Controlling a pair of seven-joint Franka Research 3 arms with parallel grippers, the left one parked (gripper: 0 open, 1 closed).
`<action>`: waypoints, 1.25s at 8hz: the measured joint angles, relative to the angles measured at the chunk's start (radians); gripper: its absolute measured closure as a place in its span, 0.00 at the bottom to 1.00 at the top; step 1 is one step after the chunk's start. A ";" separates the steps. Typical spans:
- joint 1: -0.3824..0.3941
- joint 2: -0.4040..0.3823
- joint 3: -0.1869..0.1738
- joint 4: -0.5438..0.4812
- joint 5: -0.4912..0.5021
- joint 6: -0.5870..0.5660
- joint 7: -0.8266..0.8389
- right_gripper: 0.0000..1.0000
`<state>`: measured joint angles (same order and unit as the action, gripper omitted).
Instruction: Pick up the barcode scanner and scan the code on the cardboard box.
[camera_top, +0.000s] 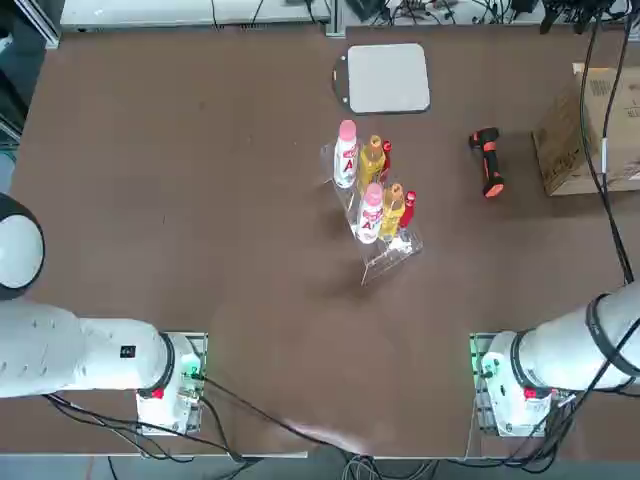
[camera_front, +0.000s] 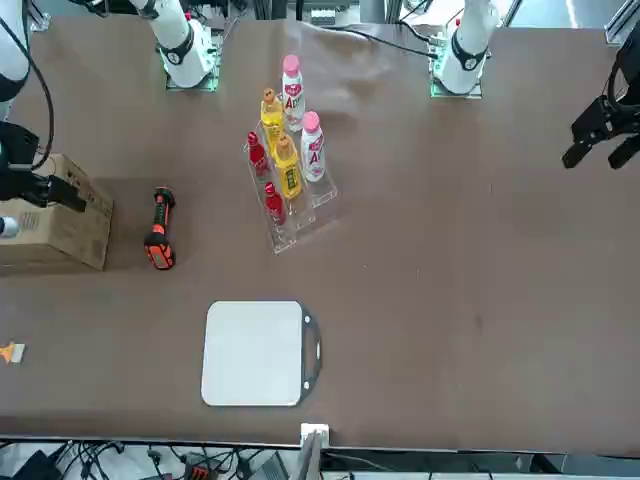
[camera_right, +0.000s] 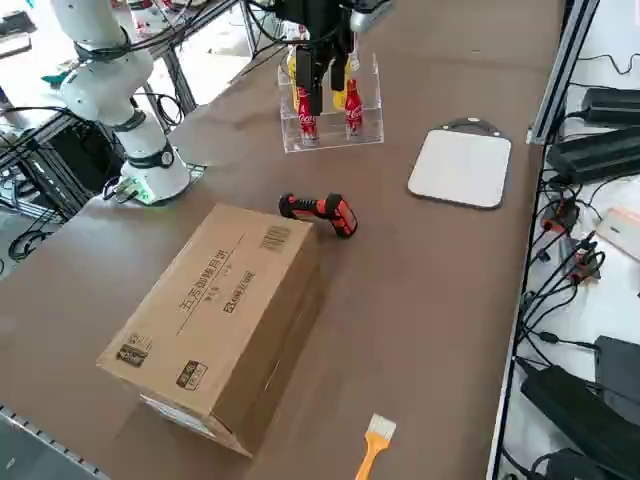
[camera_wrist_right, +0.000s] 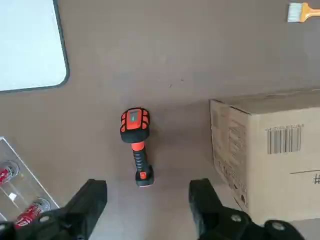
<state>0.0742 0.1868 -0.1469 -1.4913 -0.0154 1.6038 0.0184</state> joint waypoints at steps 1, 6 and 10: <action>0.001 0.000 0.000 0.001 0.001 0.000 0.000 0.00; 0.006 0.007 0.004 -0.001 0.001 0.031 -0.004 0.00; 0.038 0.095 0.017 -0.130 0.005 0.321 -0.005 0.00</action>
<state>0.1122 0.2816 -0.1304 -1.6211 -0.0099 1.9248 0.0136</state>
